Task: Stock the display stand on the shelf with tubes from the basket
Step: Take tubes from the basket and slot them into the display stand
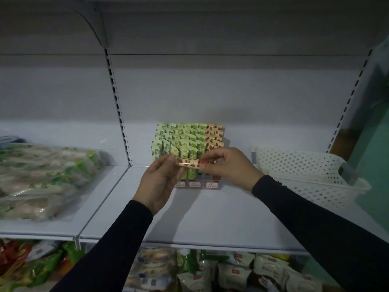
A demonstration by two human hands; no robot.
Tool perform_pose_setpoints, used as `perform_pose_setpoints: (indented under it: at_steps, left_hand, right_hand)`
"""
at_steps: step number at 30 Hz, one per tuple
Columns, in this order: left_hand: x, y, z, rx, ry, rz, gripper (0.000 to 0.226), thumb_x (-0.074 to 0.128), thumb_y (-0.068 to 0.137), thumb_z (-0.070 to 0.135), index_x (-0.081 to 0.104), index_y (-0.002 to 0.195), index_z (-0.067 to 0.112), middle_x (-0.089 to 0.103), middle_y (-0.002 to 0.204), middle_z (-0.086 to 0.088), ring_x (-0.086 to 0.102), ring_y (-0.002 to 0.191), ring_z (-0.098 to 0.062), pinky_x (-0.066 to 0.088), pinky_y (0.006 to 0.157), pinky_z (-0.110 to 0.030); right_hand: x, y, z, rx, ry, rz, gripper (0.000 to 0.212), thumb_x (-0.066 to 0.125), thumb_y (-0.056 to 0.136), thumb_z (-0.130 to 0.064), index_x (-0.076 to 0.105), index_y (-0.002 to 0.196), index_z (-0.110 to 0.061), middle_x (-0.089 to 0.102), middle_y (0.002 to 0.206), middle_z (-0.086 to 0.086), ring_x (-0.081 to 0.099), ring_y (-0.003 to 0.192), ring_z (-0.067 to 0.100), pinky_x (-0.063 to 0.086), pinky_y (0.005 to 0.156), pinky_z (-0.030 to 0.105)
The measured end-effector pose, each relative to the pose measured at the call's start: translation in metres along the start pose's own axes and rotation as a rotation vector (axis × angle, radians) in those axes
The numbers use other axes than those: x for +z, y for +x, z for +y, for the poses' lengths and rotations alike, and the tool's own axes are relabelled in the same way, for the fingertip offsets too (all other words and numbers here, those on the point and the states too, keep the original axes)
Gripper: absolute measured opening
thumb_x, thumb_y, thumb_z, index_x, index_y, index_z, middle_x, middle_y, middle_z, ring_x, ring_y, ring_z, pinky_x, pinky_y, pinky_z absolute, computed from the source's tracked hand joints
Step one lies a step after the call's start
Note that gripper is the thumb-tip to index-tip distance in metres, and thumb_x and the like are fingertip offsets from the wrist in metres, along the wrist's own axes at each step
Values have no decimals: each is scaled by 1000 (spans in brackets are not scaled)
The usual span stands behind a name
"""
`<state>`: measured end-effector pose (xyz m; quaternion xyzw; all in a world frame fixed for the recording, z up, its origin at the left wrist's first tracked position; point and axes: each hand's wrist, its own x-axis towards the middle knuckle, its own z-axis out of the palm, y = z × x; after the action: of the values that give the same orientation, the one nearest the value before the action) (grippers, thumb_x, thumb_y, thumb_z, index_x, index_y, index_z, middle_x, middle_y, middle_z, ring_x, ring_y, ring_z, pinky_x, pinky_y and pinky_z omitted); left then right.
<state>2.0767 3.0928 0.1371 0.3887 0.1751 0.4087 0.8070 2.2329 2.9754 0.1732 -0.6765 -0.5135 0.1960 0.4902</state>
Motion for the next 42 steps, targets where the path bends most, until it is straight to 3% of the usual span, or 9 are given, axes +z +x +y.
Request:
perform_pose_setpoints:
  at_steps: [5, 9, 14, 18, 22, 26, 30, 33, 42]
  left_hand:
    - [9, -2, -6, -19, 95, -45, 14, 60, 94, 5, 56, 81, 4, 65, 81, -9, 67, 74, -15, 59, 70, -23]
    - [15, -7, -2, 9, 243, -169, 6, 58, 96, 12, 62, 95, 7, 67, 90, -11, 66, 77, -18, 59, 70, -30]
    - [16, -8, 0, -9, 464, -323, 23, 46, 103, 15, 63, 116, 6, 71, 91, -6, 65, 76, -14, 52, 63, -27]
    - [14, -7, -6, 6, 613, -390, 25, 44, 104, 17, 64, 117, 8, 68, 85, -3, 58, 69, -13, 47, 60, -25]
    - [6, -4, -7, 73, 702, -291, 21, 53, 101, 21, 73, 105, 14, 74, 94, -7, 65, 82, -21, 53, 75, -31]
    - [-33, 0, 4, 283, 1418, -79, 27, 56, 97, 43, 70, 84, 24, 68, 78, 12, 61, 75, -1, 39, 65, -15]
    - [-90, 8, 1, 189, 1939, 46, 49, 51, 89, 63, 66, 101, 18, 63, 101, -5, 60, 99, -24, 42, 77, -30]
    - [-113, 12, -8, 216, 1993, 15, 71, 36, 78, 81, 57, 98, 17, 59, 109, -5, 53, 110, -26, 41, 94, -35]
    - [-125, 23, -13, 239, 2034, -113, 69, 25, 77, 83, 50, 99, 23, 53, 114, 0, 47, 116, -20, 36, 101, -36]
  right_hand:
    - [13, -2, 1, -144, -192, 23, 43, 81, 75, -22, 63, 114, -24, 61, 98, 1, 63, 86, 20, 56, 74, 26]
    - [9, -4, -4, -84, -153, -85, 53, 81, 75, -35, 54, 120, -26, 63, 95, 4, 63, 80, 18, 54, 69, 27]
    - [-10, 3, -17, -131, -219, 53, 32, 63, 89, -45, 62, 115, -27, 66, 100, -6, 66, 90, 10, 56, 79, 28]
    - [-17, 9, -25, -138, -259, 4, 18, 66, 90, -31, 73, 94, -15, 71, 79, -8, 70, 71, 8, 55, 65, 18]
    - [-24, 15, -30, -107, -211, 11, 15, 70, 88, -24, 76, 91, -11, 74, 76, 2, 72, 72, 17, 60, 69, 26]
    - [-31, 25, -29, -121, -359, 149, 13, 70, 87, -27, 77, 85, -16, 70, 71, -10, 67, 67, 6, 56, 72, 23]
    - [-30, 30, -24, -132, -535, 226, 19, 67, 87, -25, 76, 77, -12, 69, 71, -12, 62, 73, 1, 45, 67, 10]
    - [-24, 34, -20, -149, -672, 270, 24, 63, 89, -23, 74, 73, -8, 70, 75, -3, 58, 71, 7, 37, 62, 18]
    - [-9, 49, -1, -138, -801, 352, 30, 58, 89, -27, 71, 75, -4, 70, 77, 9, 63, 73, 22, 41, 61, 25]
